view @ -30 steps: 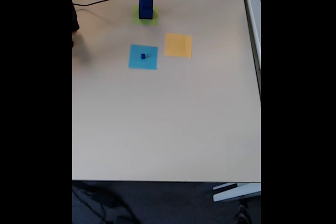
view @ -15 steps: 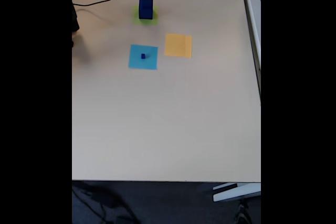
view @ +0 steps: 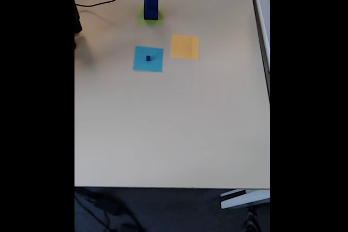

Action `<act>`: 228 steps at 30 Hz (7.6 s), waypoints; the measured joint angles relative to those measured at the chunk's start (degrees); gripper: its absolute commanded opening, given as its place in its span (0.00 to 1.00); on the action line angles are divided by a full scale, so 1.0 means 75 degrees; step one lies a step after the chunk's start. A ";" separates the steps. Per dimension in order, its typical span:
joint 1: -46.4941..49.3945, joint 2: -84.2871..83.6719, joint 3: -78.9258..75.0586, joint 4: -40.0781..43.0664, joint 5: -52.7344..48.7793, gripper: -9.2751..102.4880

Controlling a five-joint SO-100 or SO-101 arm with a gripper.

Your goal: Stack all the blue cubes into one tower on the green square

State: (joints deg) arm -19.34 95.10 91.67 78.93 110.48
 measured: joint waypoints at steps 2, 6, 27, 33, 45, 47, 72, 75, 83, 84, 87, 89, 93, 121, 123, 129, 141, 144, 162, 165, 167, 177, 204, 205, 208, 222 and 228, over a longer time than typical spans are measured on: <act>-0.0012 0.0000 0.0000 -0.0035 -0.0012 0.08; -0.0012 0.0000 0.0000 -0.0047 -0.0012 0.08; -0.0012 0.0000 0.0000 -0.0094 -0.0012 0.08; -0.0012 0.0000 0.0000 -0.0094 -0.0012 0.08; -0.0012 0.0000 0.0000 -0.0164 -0.0176 0.08; -0.0012 0.0000 0.0000 -0.0176 -0.0234 0.08; -0.0012 0.0000 0.0000 -0.0504 -0.0457 0.08; -0.0012 0.0000 0.0012 -0.0516 -0.0457 0.08; -0.0012 0.0000 0.0070 -0.0516 -0.0352 0.08; -0.0012 0.0000 0.0070 -0.0516 -0.0328 0.08; -0.0012 0.0000 0.0070 -0.0516 -0.0328 0.08; -0.0012 0.0000 0.0070 -0.0516 -0.0328 0.08; -0.0012 0.0199 0.0305 -0.0422 -0.0305 0.08; 0.3035 0.3070 0.1898 -0.1383 -0.4699 0.16; 0.3070 0.3234 0.2449 -0.1922 -0.4711 0.17; 0.3129 0.3668 0.4184 -0.3480 -0.4805 0.18; 0.3961 0.4008 0.6352 -0.5379 -0.5602 0.18; 0.4184 0.4125 0.6879 -0.5883 -0.5766 0.19; 0.4875 0.3457 0.8590 -0.9410 -0.6059 0.21; 0.4875 0.3211 0.8801 -0.9891 -0.6000 0.20; 0.4875 0.3164 0.8895 -1.0113 -0.6000 0.20; 0.4746 0.2695 0.9305 -1.1168 -0.5859 0.19; 0.4898 0.0773 0.9176 -1.2727 -0.5965 0.17; 0.4910 0.0738 0.9141 -1.2738 -0.5977 0.17; 0.4910 0.0598 0.9047 -1.2809 -0.5977 0.17; 0.4934 0.0434 0.8906 -1.2867 -0.5977 0.08; 0.4957 0.0703 0.8906 -1.2656 -0.6023 0.08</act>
State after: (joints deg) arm 17.84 100.37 158.47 -16.00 65.30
